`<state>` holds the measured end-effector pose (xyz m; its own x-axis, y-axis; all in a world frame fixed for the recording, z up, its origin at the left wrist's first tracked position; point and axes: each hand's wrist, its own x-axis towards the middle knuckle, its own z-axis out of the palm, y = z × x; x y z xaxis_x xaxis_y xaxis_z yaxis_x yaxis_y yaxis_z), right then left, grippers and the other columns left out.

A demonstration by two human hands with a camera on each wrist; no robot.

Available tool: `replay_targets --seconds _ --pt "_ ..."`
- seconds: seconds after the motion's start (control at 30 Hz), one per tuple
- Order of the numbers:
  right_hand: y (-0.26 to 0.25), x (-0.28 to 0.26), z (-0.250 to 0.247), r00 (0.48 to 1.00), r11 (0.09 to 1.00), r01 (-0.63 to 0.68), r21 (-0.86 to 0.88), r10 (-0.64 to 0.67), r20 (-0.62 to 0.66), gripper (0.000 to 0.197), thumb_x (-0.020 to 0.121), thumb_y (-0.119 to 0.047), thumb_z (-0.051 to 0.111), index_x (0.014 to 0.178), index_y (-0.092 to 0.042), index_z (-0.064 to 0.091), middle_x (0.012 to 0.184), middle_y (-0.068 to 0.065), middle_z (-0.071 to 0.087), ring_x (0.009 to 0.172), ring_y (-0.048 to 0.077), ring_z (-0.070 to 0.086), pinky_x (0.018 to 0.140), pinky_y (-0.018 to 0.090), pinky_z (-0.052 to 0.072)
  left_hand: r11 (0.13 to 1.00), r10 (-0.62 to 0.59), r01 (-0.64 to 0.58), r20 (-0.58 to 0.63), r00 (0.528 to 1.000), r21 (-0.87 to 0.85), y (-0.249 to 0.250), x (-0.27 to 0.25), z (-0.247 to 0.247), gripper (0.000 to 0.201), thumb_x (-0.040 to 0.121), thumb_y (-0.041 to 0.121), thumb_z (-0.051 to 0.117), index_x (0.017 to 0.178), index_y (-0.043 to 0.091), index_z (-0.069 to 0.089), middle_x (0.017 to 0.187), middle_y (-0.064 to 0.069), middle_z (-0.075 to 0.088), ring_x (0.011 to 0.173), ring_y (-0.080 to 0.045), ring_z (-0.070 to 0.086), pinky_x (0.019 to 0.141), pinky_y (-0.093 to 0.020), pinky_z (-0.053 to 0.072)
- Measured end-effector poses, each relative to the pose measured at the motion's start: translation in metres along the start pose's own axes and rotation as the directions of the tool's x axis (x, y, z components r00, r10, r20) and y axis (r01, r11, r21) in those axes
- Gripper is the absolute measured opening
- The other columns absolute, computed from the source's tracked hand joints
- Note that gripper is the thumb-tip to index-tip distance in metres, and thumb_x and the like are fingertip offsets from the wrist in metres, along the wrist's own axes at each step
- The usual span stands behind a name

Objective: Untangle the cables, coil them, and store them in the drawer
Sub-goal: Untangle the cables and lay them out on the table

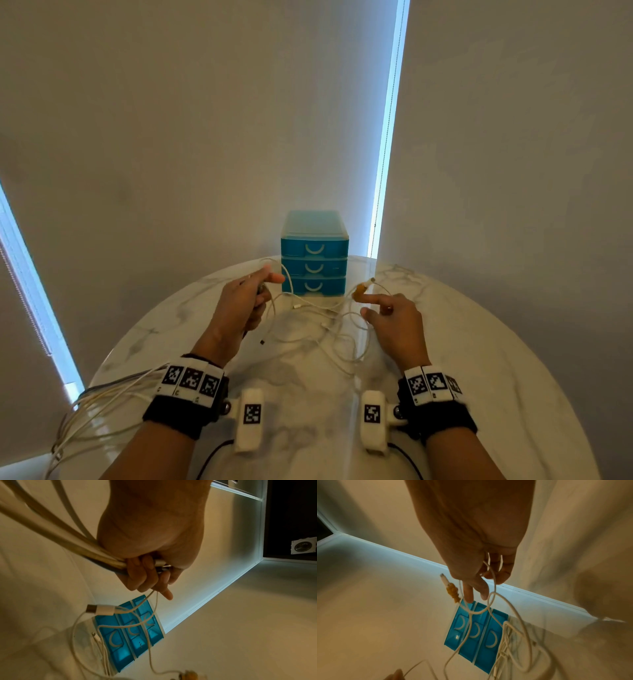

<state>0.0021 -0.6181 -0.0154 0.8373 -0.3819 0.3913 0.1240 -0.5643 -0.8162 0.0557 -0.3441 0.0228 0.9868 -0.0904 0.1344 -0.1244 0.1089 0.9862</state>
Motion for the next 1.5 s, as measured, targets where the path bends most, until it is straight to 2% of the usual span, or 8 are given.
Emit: replay_targets --seconds 0.4,0.57,0.73,0.83,1.1,1.27,1.37,1.5 --pt "-0.030 -0.007 -0.006 0.973 0.758 -0.223 0.614 0.138 0.183 0.043 0.090 0.014 0.051 0.123 -0.012 0.060 0.125 0.017 0.065 0.094 0.030 0.072 0.073 0.038 0.065 1.000 0.015 -0.015 0.005 1.000 0.017 -0.002 0.001 -0.001 0.040 0.107 0.048 0.059 0.108 0.012 0.077 0.067 0.000 0.037 0.054 -0.013 0.026 0.047 -0.025 0.020" --pt "-0.046 -0.007 -0.006 0.954 0.341 -0.270 0.900 -0.031 0.298 0.074 0.101 0.020 0.042 0.160 -0.024 0.042 0.158 -0.004 0.054 0.133 0.031 0.066 0.108 0.059 0.055 0.970 -0.055 -0.004 0.238 0.970 0.242 0.010 -0.016 0.010 0.048 0.093 0.065 0.070 0.107 0.021 0.083 0.062 0.006 0.043 0.052 -0.010 0.031 0.047 -0.025 0.025" --pt "-0.057 -0.013 0.005 0.963 0.313 -0.220 0.924 -0.084 0.258 0.073 0.107 0.012 0.042 0.163 -0.036 0.036 0.165 -0.015 0.041 0.138 0.026 0.063 0.107 0.055 0.056 0.869 -0.104 -0.113 0.402 0.910 0.481 0.018 -0.031 0.033 0.022 0.095 0.037 0.079 0.107 0.018 0.081 0.061 0.024 0.070 0.054 0.010 0.063 0.060 -0.006 0.052" --pt "-0.059 -0.016 0.013 0.968 0.285 -0.227 0.931 -0.041 0.248 0.075 0.107 0.014 0.041 0.159 -0.039 0.038 0.161 -0.007 0.048 0.133 0.029 0.066 0.104 0.052 0.059 0.849 -0.148 -0.109 0.431 0.890 0.517 0.018 -0.032 0.038 0.015 0.097 0.024 0.078 0.102 0.010 0.079 0.051 0.024 0.064 0.046 0.011 0.057 0.048 -0.003 0.040" --pt "-0.044 -0.005 -0.011 0.944 -0.116 -0.240 0.964 0.202 0.260 0.072 0.088 0.011 0.062 0.157 -0.001 0.044 0.142 0.019 0.068 0.121 0.027 0.074 0.086 0.028 0.065 0.956 0.008 -0.007 -0.003 1.000 0.294 0.004 -0.010 0.009 0.023 0.092 0.041 0.083 0.099 0.020 0.084 0.059 0.019 0.068 0.049 0.003 0.057 0.055 -0.020 0.040" --pt "-0.028 -0.008 -0.021 0.955 -0.418 -0.245 0.875 0.054 0.293 0.082 0.079 0.020 0.063 0.156 0.008 0.039 0.152 0.031 0.054 0.140 0.038 0.059 0.101 0.034 0.060 0.969 0.058 -0.030 -0.106 0.993 0.247 -0.005 -0.001 0.006 0.018 0.090 0.043 0.084 0.090 0.025 0.085 0.087 0.013 0.081 0.094 -0.012 0.074 0.081 -0.030 0.055" --pt "-0.024 -0.005 -0.015 0.949 -0.321 -0.272 0.907 0.066 0.308 0.055 0.104 0.009 0.035 0.159 0.005 0.037 0.152 0.026 0.057 0.140 0.035 0.059 0.089 0.034 0.065 0.971 0.059 -0.038 -0.081 0.995 0.238 -0.005 -0.001 0.006 0.024 0.089 0.050 0.083 0.091 0.026 0.086 0.085 0.010 0.081 0.089 -0.014 0.073 0.078 -0.030 0.055" --pt "-0.026 -0.003 -0.004 0.959 0.057 -0.268 0.962 0.115 0.261 0.049 0.111 -0.018 0.048 0.159 -0.011 0.044 0.149 0.004 0.065 0.137 0.021 0.062 0.078 0.029 0.067 0.939 -0.013 -0.019 0.091 0.996 0.343 -0.003 -0.002 0.005 0.045 0.092 0.073 0.064 0.094 0.035 0.086 0.062 0.011 0.064 0.055 -0.010 0.050 0.052 -0.027 0.037"
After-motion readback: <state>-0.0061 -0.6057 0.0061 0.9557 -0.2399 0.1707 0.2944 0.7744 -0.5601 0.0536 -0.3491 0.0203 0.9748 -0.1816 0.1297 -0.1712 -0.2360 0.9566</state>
